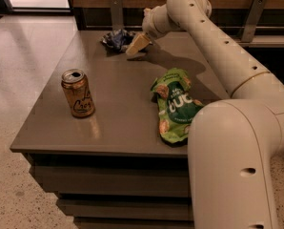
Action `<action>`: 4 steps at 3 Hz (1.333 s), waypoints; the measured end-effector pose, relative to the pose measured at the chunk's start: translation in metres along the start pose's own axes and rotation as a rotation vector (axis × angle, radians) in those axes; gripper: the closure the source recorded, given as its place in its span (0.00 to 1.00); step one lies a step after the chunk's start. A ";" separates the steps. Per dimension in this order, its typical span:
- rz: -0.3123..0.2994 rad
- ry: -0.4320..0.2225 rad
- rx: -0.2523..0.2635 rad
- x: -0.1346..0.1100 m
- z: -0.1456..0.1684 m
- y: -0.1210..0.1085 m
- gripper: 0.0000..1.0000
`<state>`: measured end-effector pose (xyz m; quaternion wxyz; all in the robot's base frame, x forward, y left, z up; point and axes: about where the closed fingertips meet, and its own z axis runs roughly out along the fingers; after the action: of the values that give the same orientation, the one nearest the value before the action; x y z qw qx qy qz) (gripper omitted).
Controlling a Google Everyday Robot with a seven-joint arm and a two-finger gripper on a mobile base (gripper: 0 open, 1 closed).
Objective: Pick blue chip bag
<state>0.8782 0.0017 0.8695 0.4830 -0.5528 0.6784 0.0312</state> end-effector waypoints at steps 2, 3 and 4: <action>0.034 0.010 -0.017 0.008 0.018 0.006 0.41; 0.042 0.013 -0.019 0.011 0.020 0.008 0.64; 0.041 0.013 -0.016 0.011 0.020 0.009 0.87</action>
Offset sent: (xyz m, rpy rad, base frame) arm 0.0100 0.0042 -0.0195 0.0204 0.0447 -0.0243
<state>0.8850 0.0089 0.8470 0.4735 -0.5430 0.6922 0.0431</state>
